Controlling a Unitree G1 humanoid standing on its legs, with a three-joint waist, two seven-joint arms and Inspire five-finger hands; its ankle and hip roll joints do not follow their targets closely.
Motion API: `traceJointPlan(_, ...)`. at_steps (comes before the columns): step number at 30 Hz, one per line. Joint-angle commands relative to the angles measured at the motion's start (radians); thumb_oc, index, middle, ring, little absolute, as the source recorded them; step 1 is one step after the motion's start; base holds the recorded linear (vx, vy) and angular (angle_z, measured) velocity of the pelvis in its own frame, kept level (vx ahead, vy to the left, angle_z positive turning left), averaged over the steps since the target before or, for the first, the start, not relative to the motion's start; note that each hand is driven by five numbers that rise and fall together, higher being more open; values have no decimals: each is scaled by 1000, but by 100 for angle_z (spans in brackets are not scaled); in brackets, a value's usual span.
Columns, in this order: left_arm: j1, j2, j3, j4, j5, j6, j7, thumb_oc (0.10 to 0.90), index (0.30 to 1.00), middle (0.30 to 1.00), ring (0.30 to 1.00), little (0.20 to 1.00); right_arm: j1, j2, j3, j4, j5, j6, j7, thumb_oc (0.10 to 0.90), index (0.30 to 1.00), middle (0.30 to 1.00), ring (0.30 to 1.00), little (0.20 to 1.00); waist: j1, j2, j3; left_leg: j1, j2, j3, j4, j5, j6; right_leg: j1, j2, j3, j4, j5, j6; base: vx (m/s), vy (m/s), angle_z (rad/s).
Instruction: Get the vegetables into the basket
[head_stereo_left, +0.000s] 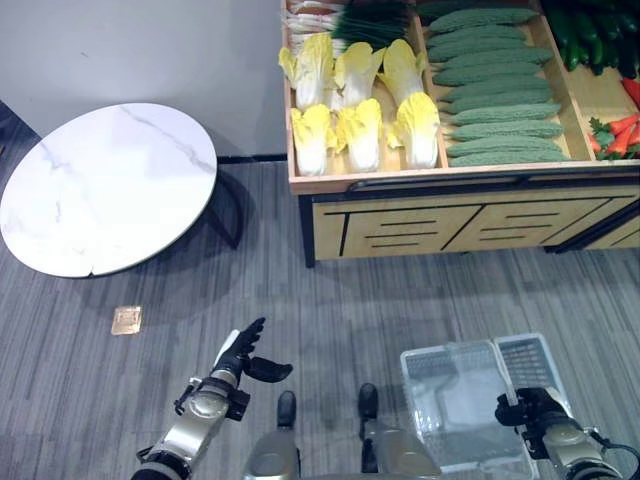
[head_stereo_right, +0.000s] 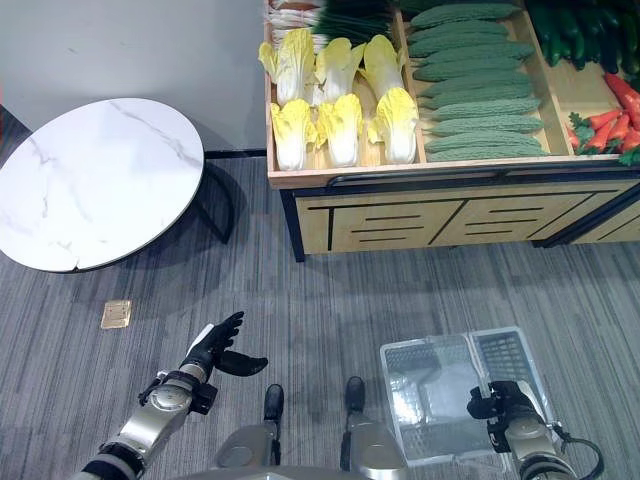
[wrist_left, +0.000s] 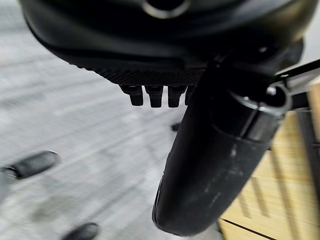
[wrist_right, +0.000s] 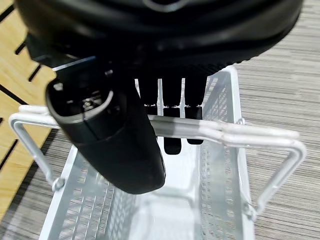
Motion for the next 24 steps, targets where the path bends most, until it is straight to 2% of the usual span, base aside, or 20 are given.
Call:
traceJointPlan(1,-51,60,83,-136,-64,-75,-3,900,1000,1000,1000,1000,5,-75,-25,26,26,-17,-31,400,300,300,300,300,21,-91,-46,39,3,-12,6,-81,-48,31,-56,9,21,-134,80,26,-28,10)
traceJointPlan(6,-43,72,116,-257,-98,-88,2,900,1000,1000,1000,1000,17,-59,-27,32,32,-18,-26,400,300,300,300,300,23,-94,-50,47,7,-20,5,-84,-50,43,-54,2,23,-141,78,23,-20,10)
traceJointPlan(11,-123,66,152,-396,-129,-117,31,900,1000,1000,1000,1000,14,-37,-8,41,28,-10,-20,400,300,300,300,300,16,-99,-68,71,13,-22,2,-93,-54,66,-48,-2,24,-151,73,37,-6,3)
traceJointPlan(17,-270,61,143,-412,-114,-131,69,900,1000,1000,1000,1000,-2,-37,25,24,8,-2,-14,400,300,300,300,300,0,-102,-86,87,17,-15,1,-102,-57,83,-47,2,19,-153,73,37,5,0)
traceJointPlan(19,-381,47,119,-378,-93,-134,101,900,1000,1000,1000,1000,-13,-34,51,15,-9,3,-12,400,300,300,300,300,-16,-100,-97,95,17,-7,1,-105,-58,87,-45,8,16,-153,73,18,8,0)
traceJointPlan(23,-472,30,96,-329,-69,-133,132,900,1000,1000,1000,1000,-23,-35,69,-9,-17,7,-11,400,300,300,300,300,-29,-99,-98,93,15,2,1,-98,-58,81,-47,15,15,-142,74,5,9,-4)
traceJointPlan(24,-544,24,73,-292,-34,-127,157,900,1000,1000,1000,1000,-32,-30,88,-10,-26,10,-15,400,300,300,300,300,-40,-95,-100,93,14,6,1,-98,-58,80,-46,21,14,-140,75,56,20,-5)
